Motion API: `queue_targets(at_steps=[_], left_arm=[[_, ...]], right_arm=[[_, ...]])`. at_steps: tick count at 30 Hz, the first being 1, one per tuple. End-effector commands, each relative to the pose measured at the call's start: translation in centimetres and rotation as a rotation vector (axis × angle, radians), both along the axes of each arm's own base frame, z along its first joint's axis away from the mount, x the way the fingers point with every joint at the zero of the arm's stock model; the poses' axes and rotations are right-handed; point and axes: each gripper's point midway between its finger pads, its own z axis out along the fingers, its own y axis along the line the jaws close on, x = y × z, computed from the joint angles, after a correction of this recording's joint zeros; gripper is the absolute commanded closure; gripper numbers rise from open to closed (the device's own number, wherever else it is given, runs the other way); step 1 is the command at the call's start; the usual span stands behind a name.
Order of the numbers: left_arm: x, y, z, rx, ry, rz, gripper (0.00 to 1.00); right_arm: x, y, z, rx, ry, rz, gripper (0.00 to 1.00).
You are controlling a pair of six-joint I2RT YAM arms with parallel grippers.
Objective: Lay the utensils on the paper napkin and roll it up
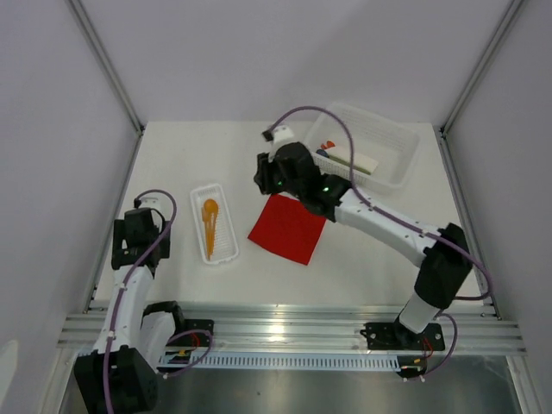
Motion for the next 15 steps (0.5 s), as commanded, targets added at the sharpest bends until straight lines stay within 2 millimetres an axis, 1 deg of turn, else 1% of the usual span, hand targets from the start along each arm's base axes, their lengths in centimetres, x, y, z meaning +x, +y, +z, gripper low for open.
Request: queue_targets(at_steps=[1,2,3,4,5,6,7,8,10,11,13,14,15], left_arm=[[0.6,0.6,1.7,0.008,-0.093,0.051,0.0],[0.6,0.5,2.0,0.008,-0.113,0.045,0.0],[0.5,0.5,2.0,0.007,-0.118,0.043,0.0],[0.6,0.3,2.2,0.003,-0.132,0.034,0.01],[0.7,0.2,2.4,-0.001,-0.143,0.025,0.0],[0.9,-0.1,2.7,-0.012,-0.156,0.014,0.01],[1.0,-0.1,2.8,-0.014,-0.157,0.009,0.01],[1.0,-0.1,2.7,-0.014,-0.157,0.009,0.01],[0.7,0.2,2.7,0.005,-0.152,0.027,0.0],[0.6,0.5,2.7,0.014,-0.154,0.037,0.0],[0.2,0.8,2.6,0.032,-0.151,0.053,0.01],[0.1,0.8,2.6,0.035,-0.152,0.053,0.01],[0.1,0.8,2.9,0.036,-0.165,0.054,0.0]], right_arm=[[-3.3,5.3,-2.6,-0.037,0.041,0.193,0.68],[-3.5,6.8,-3.8,-0.022,0.069,0.214,0.7],[-3.5,7.9,-4.0,-0.001,0.077,0.232,0.72],[-3.9,8.9,-4.5,0.011,0.104,0.263,0.75],[-3.8,10.6,-5.7,0.008,0.13,0.279,0.76],[-4.0,11.4,-6.6,0.007,0.169,0.283,0.76],[-3.5,12.9,-7.8,0.002,0.194,0.284,0.76],[-4.1,13.7,-9.0,-0.008,0.238,0.287,0.76],[-4.4,15.1,-10.5,-0.02,0.273,0.295,0.74],[-4.6,16.1,-12.6,-0.043,0.299,0.298,0.74],[-4.5,16.9,-14.3,-0.057,0.331,0.277,0.73],[-4.2,17.5,-15.8,-0.07,0.35,0.265,0.74],[-4.3,17.9,-16.2,-0.068,0.357,0.263,0.75]])
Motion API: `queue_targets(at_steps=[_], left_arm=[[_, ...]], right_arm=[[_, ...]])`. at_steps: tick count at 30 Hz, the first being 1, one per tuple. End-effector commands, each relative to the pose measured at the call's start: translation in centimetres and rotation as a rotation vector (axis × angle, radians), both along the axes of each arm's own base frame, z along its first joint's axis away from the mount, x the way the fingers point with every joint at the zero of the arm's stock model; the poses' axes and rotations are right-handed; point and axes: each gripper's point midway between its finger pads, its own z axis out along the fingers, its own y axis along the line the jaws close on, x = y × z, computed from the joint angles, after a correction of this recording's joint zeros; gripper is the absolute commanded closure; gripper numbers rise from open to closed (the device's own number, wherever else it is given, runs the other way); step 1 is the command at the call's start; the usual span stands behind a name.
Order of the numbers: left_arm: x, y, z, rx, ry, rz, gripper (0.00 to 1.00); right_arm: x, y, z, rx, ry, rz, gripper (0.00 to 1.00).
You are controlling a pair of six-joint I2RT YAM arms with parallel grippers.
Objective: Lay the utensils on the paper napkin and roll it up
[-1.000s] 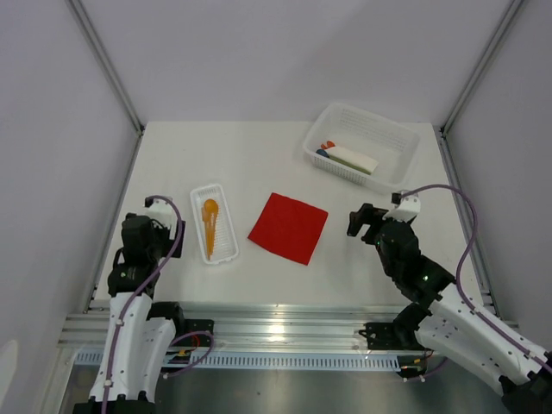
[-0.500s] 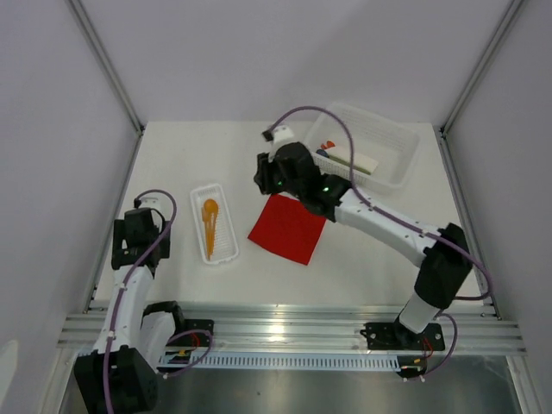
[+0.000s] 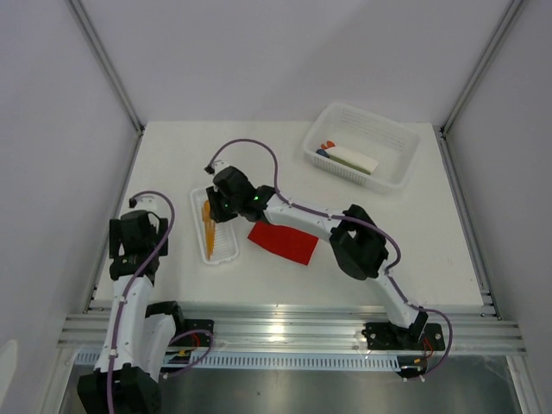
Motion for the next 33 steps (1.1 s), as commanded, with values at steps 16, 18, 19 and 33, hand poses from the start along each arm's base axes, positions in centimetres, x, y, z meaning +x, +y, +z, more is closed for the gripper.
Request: queue_targets(at_steps=[16,18,19,33], left_arm=[[0.4,0.4,0.4,0.003,-0.029,0.019,0.0],[0.4,0.3,0.7,0.002,-0.043,0.014,0.01],[0.4,0.1,0.6,-0.002,-0.043,0.008,0.01],[0.2,0.4,0.6,0.005,-0.031,0.024,0.01]], right_arm=[[0.8,5.6,-4.8,0.035,0.061,-0.064,0.83],[1.4,5.6,-4.8,0.028,0.044,-0.084,0.83],[1.8,5.5,-4.7,0.026,0.033,-0.099,0.83],[2.4,3.0,-8.0,-0.108,-0.001,-0.191,0.81]])
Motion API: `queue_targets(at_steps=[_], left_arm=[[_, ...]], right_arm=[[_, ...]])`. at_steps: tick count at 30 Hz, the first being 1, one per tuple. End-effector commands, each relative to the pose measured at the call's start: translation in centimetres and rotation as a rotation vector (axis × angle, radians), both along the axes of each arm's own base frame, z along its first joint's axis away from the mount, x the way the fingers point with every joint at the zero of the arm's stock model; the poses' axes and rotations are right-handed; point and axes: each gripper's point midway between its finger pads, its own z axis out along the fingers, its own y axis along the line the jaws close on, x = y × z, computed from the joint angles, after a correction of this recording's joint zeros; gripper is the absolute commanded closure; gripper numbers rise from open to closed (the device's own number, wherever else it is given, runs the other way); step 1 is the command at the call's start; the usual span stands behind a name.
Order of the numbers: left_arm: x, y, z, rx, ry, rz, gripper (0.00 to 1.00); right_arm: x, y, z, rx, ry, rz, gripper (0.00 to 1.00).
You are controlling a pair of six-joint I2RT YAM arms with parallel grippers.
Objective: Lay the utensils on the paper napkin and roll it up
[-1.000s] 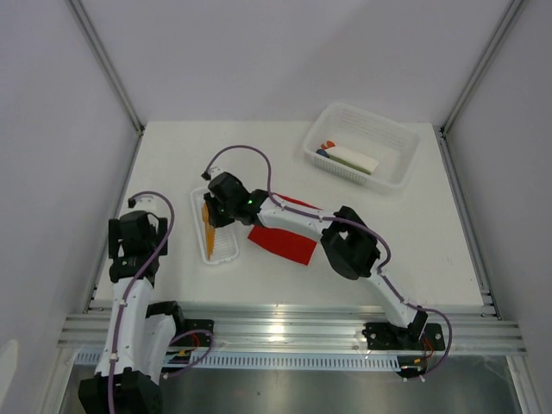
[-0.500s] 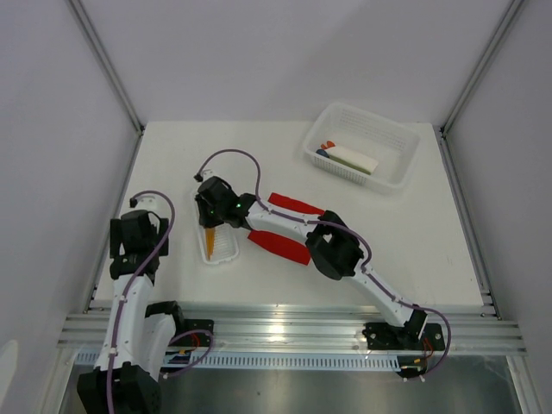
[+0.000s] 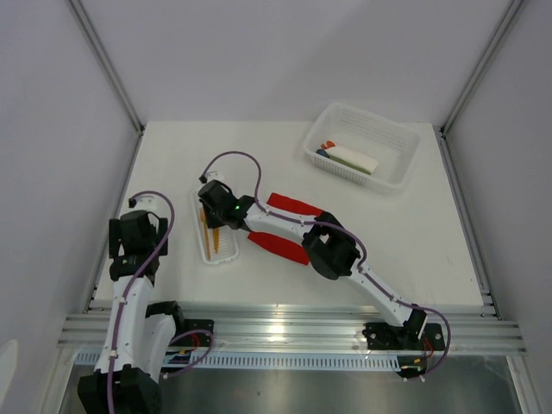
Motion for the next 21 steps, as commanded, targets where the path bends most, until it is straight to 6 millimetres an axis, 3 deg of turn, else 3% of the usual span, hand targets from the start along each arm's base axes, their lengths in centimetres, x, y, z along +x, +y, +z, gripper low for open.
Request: queue_targets(at_steps=[1,8,21], left_arm=[[0.2,0.3,0.3,-0.002,-0.016,0.019,0.01],[0.3,0.1,0.4,-0.007,-0.026,0.01,0.0],[0.4,0.1,0.2,-0.009,-0.016,0.01,0.01]], right_arm=[[0.2,-1.1,-0.2,-0.062,-0.043,-0.047,0.8],[-0.6,-1.2,-0.8,-0.11,-0.076,-0.012,0.78],[-1.4,0.9,7.6,0.026,-0.173,0.051,0.77]])
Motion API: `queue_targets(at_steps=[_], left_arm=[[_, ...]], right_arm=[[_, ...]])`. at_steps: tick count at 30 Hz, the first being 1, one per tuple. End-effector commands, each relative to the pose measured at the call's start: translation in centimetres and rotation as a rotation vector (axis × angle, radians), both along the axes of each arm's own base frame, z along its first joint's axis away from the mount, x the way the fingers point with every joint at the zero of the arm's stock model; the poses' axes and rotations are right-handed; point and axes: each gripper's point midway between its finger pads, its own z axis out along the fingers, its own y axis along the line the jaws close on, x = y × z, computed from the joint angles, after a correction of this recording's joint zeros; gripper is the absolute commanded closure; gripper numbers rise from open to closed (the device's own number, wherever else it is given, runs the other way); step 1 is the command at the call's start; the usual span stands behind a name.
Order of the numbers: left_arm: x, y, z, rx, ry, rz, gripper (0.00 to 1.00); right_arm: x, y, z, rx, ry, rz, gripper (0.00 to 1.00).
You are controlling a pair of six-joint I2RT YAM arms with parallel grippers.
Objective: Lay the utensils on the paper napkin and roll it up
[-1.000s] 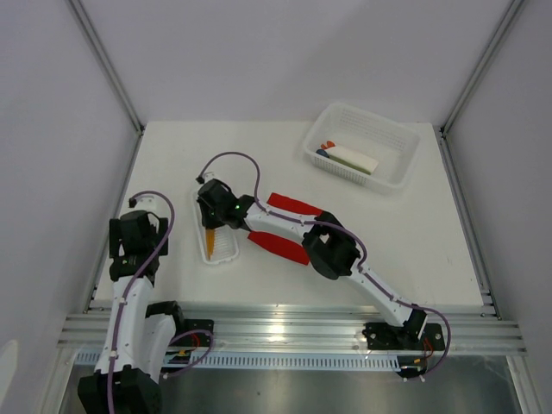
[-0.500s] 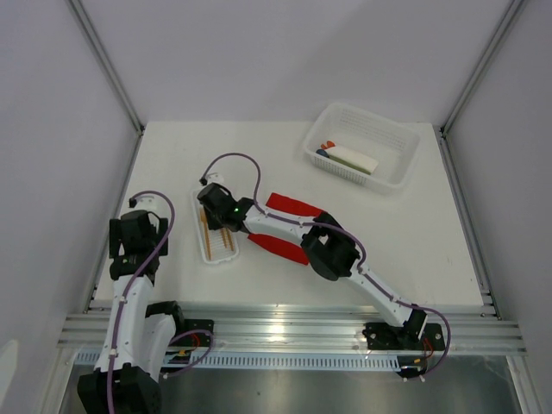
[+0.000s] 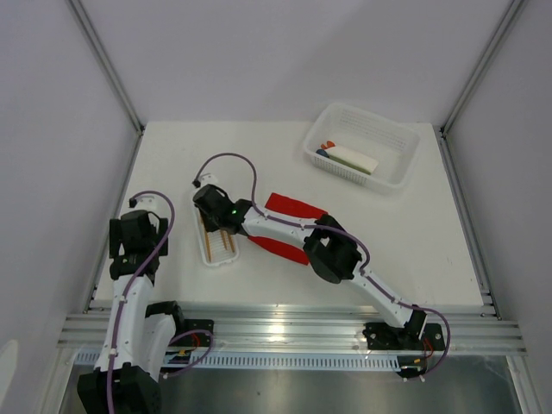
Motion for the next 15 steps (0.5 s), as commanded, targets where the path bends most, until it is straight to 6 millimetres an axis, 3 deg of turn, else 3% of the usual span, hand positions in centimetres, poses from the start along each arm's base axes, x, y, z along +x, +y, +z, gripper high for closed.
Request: queue_targets(at_steps=[1,6,15], left_arm=[[0.4,0.1,0.4,-0.007,-0.026,0.009,0.01],[0.4,0.2,0.1,-0.007,-0.017,0.013,0.0],[0.4,0.1,0.0,-0.01,-0.008,0.011,0.0]], right_arm=[[-0.5,1.5,7.2,0.109,-0.08,0.038,0.77],[-0.9,1.7,6.2,0.112,-0.055,0.044,0.77],[-0.9,1.4,2.9,0.079,-0.032,0.003,0.77]])
